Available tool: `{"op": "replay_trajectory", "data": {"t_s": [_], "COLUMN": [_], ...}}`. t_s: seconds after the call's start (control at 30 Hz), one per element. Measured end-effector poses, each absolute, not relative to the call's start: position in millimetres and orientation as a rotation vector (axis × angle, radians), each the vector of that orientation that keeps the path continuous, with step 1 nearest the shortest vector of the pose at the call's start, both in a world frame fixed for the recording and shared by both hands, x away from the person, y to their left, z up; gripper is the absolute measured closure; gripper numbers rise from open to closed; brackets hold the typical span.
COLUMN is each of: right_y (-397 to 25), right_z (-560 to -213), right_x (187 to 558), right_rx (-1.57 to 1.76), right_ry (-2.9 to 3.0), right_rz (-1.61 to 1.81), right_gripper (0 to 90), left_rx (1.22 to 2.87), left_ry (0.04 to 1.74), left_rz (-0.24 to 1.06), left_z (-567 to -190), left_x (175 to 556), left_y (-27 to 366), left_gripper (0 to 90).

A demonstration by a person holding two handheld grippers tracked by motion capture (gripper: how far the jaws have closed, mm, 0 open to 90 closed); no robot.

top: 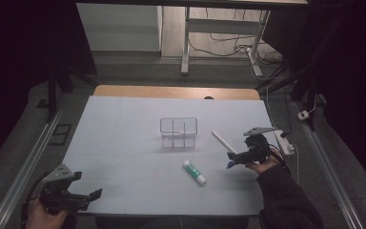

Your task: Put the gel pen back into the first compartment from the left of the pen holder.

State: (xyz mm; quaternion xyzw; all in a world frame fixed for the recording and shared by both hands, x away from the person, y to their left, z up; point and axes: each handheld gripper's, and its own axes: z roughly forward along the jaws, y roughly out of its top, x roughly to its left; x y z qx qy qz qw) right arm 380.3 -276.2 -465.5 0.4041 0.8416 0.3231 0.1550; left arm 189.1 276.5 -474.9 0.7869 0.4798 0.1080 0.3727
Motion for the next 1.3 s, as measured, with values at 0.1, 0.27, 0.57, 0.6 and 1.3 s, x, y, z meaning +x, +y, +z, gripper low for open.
{"op": "replay_trajectory", "data": {"t_s": [0.1, 0.27, 0.57, 0.6, 1.3], "right_y": [-273.0, -262.4, -249.4, -248.3, -270.0], "right_z": [-468.9, -473.7, -491.3, -493.2, -497.2], "right_x": [382.1, 383.3, 394.5, 395.8, 373.7], "right_rx": [1.18, 1.124, 1.079, 1.076, 1.085], "right_ry": [2.436, 2.517, 2.639, 2.647, 2.706], "right_rz": [0.928, 0.866, 0.748, 0.727, 0.641], "right_gripper": [4.1, 38.2, 83.6, 86.3, 89.4], "left_rx": [2.019, 2.026, 2.041, 2.041, 2.057], "left_ry": [1.227, 1.228, 1.227, 1.228, 1.223], "left_rz": [0.273, 0.265, 0.258, 0.255, 0.258], "left_z": [-475.0, -475.4, -475.9, -476.0, -476.0], "left_x": [188.9, 189.8, 190.8, 190.8, 191.4], "left_y": [276.4, 275.8, 274.7, 274.5, 273.1], "left_gripper": [0.0, 0.0, 0.7, 0.9, 1.8]}}
